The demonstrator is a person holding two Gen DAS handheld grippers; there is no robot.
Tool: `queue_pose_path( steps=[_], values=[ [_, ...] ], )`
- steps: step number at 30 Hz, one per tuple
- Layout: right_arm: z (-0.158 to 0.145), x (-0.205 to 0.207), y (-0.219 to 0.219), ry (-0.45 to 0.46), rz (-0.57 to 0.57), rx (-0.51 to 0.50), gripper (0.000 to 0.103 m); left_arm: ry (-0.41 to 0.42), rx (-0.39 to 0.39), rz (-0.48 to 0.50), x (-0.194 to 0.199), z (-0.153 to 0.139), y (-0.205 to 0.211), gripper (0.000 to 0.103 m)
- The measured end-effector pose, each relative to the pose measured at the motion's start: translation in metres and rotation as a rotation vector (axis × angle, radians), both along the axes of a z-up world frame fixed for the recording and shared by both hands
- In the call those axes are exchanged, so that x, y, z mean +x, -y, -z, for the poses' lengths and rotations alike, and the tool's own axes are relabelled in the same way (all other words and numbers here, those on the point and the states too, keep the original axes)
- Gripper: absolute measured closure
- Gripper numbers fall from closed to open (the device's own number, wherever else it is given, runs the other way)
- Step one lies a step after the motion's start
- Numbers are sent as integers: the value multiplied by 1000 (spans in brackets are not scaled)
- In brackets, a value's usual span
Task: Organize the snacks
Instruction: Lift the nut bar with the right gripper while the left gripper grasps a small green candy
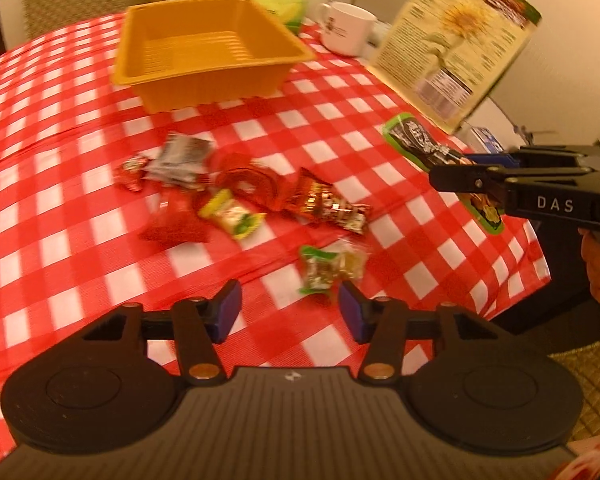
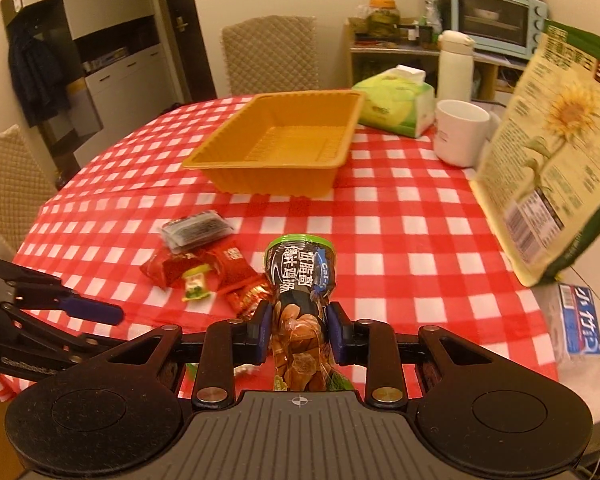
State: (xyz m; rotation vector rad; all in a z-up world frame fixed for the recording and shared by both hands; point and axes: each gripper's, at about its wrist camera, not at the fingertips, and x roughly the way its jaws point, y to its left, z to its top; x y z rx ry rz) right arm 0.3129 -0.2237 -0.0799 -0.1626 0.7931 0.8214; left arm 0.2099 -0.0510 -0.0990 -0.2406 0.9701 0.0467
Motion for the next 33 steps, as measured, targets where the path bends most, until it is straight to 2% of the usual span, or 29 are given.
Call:
queue_pose_path(
  steps=[8,14,26,33],
  values=[
    [2,3,22,-9,42,1,73,-24,26,50,23,16,15,71],
    [6,7,34,-23,64,3,73,-39,51,46,34,24,18,78],
    [11,9,51,-48,88,6,73,-72,65,55,45,35,27,82],
    [13,12,54,-55,89,14,73,-68,69,43,43,32,24,86]
  ],
)
